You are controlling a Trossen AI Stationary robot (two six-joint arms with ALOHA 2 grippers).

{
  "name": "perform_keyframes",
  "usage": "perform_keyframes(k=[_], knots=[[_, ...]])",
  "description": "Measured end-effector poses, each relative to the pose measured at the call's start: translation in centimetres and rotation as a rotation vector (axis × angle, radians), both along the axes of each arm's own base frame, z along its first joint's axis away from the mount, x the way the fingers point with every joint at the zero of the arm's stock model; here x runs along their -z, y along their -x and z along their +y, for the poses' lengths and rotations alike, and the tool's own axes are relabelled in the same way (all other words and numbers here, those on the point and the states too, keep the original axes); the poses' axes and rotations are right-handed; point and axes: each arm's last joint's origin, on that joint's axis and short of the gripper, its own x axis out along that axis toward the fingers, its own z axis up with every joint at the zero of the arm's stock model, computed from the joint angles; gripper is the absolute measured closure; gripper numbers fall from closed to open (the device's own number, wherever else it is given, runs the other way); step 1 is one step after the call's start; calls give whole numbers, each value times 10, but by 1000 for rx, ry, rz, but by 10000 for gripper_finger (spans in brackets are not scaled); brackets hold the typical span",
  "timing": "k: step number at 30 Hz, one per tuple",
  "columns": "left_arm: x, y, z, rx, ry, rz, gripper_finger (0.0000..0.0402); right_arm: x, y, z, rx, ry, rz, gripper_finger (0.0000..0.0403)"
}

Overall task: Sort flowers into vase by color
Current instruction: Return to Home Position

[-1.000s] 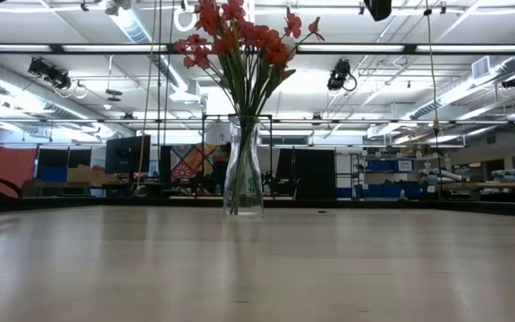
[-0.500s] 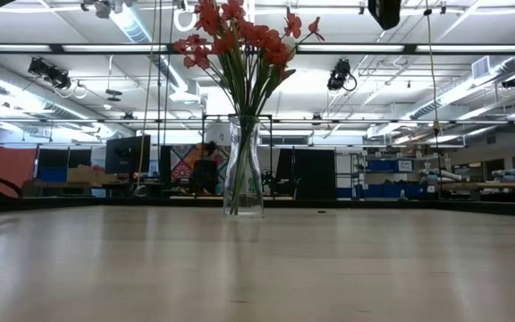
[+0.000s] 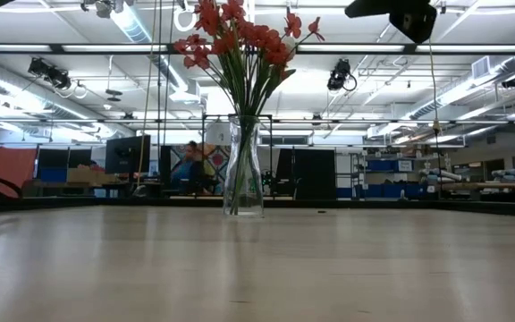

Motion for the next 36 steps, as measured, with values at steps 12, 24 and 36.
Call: perform_keyframes(k=[12, 24, 36], knots=[[-70, -2, 71, -251, 40, 68, 252, -31, 13, 0, 87, -11, -205, 321], [-83, 20, 145, -473, 91, 63, 393, -79, 70, -27, -118, 57, -306, 394], [-59, -28, 110, -367, 55, -60, 399, -110, 123, -53, -260, 214, -456, 400]])
